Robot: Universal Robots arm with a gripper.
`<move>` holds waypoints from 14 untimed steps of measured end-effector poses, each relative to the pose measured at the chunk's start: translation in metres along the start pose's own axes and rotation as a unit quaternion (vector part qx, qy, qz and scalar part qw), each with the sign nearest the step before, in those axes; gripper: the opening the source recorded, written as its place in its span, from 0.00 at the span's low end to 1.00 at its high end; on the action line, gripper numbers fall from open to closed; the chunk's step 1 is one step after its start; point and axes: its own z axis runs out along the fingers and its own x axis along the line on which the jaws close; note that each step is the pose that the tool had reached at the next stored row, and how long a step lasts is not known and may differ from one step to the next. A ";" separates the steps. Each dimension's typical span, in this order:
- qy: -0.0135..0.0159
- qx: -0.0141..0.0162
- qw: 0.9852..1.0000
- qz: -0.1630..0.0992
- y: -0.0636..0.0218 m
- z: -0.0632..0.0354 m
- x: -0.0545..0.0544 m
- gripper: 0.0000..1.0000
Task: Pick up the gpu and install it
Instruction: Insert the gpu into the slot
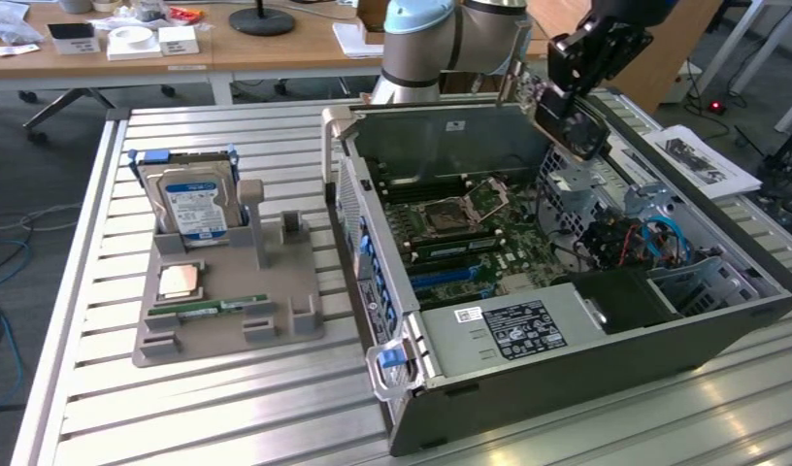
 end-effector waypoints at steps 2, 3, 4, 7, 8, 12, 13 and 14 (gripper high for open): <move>0.005 -0.001 1.000 -0.027 -0.0001 0.0003 0.000 0.27; 0.007 -0.001 0.999 -0.036 -0.0001 0.0004 0.000 0.27; 0.008 -0.002 0.999 -0.045 -0.0001 0.0005 0.000 0.27; 0.015 -0.003 0.997 -0.081 -0.0002 0.0010 0.000 0.27; 0.016 -0.003 0.996 -0.090 -0.0002 0.0011 0.000 0.27; 0.023 -0.005 0.992 -0.125 -0.0003 0.0015 0.000 0.27; 0.024 -0.005 0.991 -0.134 -0.0003 0.0016 0.000 0.27; 0.026 -0.005 0.989 -0.143 -0.0003 0.0017 0.000 0.27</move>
